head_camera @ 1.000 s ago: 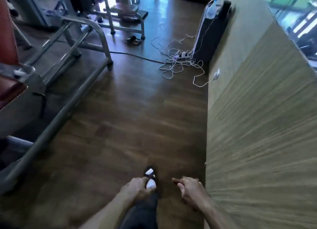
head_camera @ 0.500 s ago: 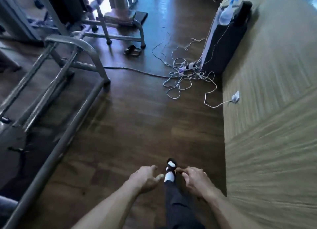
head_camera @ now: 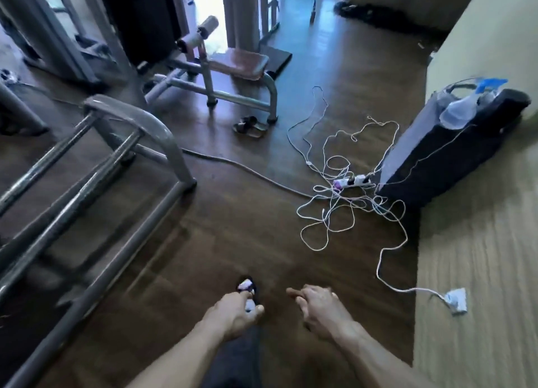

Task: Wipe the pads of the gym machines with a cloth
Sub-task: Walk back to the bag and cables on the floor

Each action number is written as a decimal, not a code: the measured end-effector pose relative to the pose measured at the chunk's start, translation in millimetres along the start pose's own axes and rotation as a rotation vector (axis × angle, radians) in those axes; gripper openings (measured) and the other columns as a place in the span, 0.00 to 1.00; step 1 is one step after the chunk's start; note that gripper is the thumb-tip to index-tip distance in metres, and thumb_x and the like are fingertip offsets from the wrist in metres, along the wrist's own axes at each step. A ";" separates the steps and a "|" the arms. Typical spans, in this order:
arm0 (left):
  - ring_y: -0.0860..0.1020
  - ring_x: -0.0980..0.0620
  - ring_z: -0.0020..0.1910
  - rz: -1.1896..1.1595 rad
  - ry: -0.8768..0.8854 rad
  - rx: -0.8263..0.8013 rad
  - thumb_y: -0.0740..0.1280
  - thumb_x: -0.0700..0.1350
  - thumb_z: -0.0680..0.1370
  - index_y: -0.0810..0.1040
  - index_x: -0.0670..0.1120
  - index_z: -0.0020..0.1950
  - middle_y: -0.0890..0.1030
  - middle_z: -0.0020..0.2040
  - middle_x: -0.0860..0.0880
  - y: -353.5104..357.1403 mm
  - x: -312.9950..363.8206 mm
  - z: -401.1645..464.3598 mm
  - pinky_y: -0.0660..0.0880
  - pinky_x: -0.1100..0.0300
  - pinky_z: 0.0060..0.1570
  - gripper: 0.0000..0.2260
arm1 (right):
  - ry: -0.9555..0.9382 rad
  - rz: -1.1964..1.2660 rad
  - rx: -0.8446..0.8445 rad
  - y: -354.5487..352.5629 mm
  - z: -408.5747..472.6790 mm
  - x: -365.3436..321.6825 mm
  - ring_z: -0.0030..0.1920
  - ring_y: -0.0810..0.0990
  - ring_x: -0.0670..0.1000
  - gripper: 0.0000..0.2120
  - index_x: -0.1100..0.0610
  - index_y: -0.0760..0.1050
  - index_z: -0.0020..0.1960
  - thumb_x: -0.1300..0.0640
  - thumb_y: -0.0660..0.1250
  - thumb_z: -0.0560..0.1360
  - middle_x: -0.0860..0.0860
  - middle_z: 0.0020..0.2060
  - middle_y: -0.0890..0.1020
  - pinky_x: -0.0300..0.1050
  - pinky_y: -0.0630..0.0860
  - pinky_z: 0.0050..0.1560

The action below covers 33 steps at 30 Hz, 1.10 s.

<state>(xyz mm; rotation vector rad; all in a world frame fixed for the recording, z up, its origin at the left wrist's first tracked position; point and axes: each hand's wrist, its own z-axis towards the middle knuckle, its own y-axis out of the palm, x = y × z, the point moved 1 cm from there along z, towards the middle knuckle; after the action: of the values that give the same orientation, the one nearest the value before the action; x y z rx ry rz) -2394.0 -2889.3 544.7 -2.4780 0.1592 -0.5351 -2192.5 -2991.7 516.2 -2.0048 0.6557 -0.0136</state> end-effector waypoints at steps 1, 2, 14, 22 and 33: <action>0.77 0.49 0.60 -0.005 0.009 -0.009 0.59 0.67 0.76 0.75 0.55 0.64 0.79 0.61 0.51 -22.1 10.7 26.8 0.75 0.53 0.56 0.23 | 0.011 -0.005 -0.006 -16.5 31.5 3.9 0.68 0.74 0.51 0.17 0.51 0.77 0.62 0.45 0.56 0.82 0.48 0.66 0.78 0.49 0.69 0.67; 0.77 0.48 0.59 0.007 0.024 -0.018 0.58 0.66 0.76 0.75 0.55 0.63 0.79 0.61 0.51 -43.0 20.6 53.4 0.75 0.53 0.55 0.22 | 0.015 -0.005 -0.007 -31.8 61.1 6.9 0.68 0.74 0.51 0.17 0.51 0.77 0.62 0.45 0.55 0.82 0.48 0.66 0.77 0.49 0.69 0.67; 0.68 0.48 0.73 0.232 0.140 -0.060 0.58 0.63 0.81 0.64 0.50 0.77 0.70 0.74 0.48 -330.6 182.5 334.4 0.68 0.55 0.68 0.28 | 0.235 0.270 0.056 -245.2 351.6 70.9 0.65 0.76 0.53 0.16 0.51 0.78 0.63 0.47 0.57 0.82 0.48 0.62 0.80 0.49 0.70 0.66; 0.72 0.48 0.69 0.202 0.155 -0.077 0.60 0.63 0.79 0.70 0.51 0.72 0.75 0.70 0.49 -470.4 300.9 516.7 0.70 0.54 0.66 0.25 | 0.261 0.371 0.014 -365.7 578.6 147.8 0.62 0.78 0.55 0.22 0.52 0.78 0.62 0.43 0.55 0.79 0.51 0.61 0.81 0.52 0.73 0.64; 0.76 0.49 0.63 0.094 0.139 -0.081 0.59 0.66 0.75 0.74 0.55 0.65 0.79 0.63 0.52 -678.7 455.6 770.4 0.73 0.54 0.60 0.24 | 0.250 0.307 0.039 -593.5 850.7 239.1 0.64 0.77 0.52 0.16 0.49 0.78 0.65 0.49 0.58 0.83 0.49 0.61 0.81 0.46 0.69 0.63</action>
<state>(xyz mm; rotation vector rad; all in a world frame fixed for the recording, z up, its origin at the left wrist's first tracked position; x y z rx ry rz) -1667.6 -2033.0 517.5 -2.4966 0.3577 -0.6725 -1491.5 -2190.8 504.3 -1.8626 1.1094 -0.0938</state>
